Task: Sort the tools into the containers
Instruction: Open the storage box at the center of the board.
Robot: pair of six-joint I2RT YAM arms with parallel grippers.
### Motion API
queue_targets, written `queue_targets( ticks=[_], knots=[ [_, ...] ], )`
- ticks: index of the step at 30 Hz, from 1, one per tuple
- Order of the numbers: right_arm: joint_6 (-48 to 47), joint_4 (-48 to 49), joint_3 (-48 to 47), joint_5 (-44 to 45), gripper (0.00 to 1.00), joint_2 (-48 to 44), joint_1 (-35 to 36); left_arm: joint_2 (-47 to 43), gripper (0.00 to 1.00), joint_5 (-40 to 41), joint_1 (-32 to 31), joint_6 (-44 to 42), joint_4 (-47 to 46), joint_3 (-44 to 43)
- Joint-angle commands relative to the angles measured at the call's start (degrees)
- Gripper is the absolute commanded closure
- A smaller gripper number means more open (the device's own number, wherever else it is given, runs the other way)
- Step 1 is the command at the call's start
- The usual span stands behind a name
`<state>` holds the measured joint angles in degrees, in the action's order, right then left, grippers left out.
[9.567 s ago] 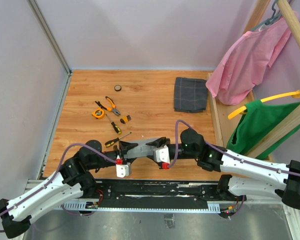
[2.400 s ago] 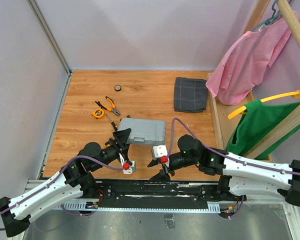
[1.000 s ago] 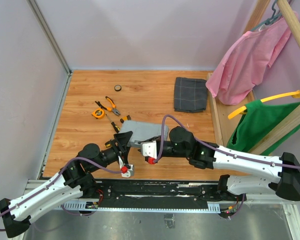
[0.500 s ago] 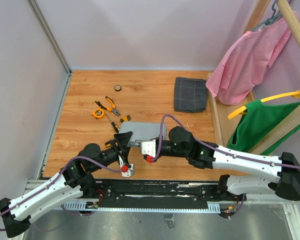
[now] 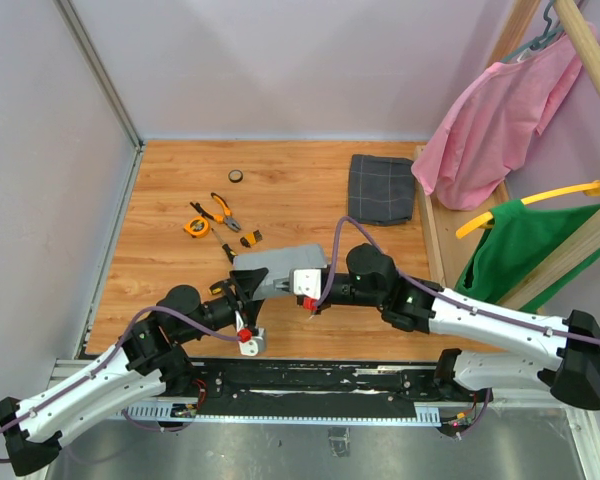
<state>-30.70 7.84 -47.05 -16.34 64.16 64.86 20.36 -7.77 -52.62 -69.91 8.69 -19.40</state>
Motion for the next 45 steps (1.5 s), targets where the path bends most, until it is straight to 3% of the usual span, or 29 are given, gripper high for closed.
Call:
queue_targets(
  ticks=[1, 3, 5, 11, 16, 20, 29, 33, 37, 40, 45],
  knots=[
    [1.7, 2.04, 1.93, -1.09, 0.99, -1.33, -5.21, -0.95, 0.54, -8.2, -0.29, 3.92, -1.74, -3.13],
    [1.28, 2.04, 2.71, -2.14, 0.99, -1.28, -6.34, -1.11, 0.48, -9.25, -0.24, 5.17, -1.51, -3.1],
    [0.68, 1.9, 3.17, -3.14, 0.99, -0.89, -7.13, -1.33, 0.3, -9.98, -0.28, 6.47, -1.57, -2.93],
    [-1.11, 1.73, 5.01, -7.45, 0.99, 0.06, -10.98, -2.16, 0.01, -11.82, -0.29, 9.99, -1.75, -3.17],
    [-6.93, -1.08, 4.76, -9.58, 0.99, 1.42, -13.53, -4.16, 0.01, -11.94, -0.29, 15.43, -2.17, -3.14],
    [-14.21, -5.37, 2.03, -12.97, 0.99, 3.7, -14.94, -6.75, 0.01, -8.7, -0.26, 26.02, -5.16, -3.35],
    [-34.24, -25.11, -0.91, -23.02, 0.98, 4.58, -16.32, -8.1, 0.01, 16.24, -0.24, 58.97, -8.41, -7.19],
    [-31.47, -29.65, 1.43, -19.41, 0.83, 2.02, -16.32, -3.05, 0.01, 25.73, -0.2, 72.07, -3.51, -10.61],
    [-24.84, -30.78, 4.09, -18.79, 0.59, -3.04, -16.19, 4.02, 0.01, 29.08, -0.21, 80.54, 2.95, -14.99],
    [-16.22, -26.22, 7.63, -16.19, 0.49, -8.49, -16.24, 7.18, 0.01, 28.89, -0.2, 84.07, 4.03, -16.21],
    [5.36, -9.59, 15.99, -3.94, 0.33, -20.36, -16.25, 9.8, 0.01, 28.94, -0.2, 88.95, 3.74, -16.31]
  ],
)
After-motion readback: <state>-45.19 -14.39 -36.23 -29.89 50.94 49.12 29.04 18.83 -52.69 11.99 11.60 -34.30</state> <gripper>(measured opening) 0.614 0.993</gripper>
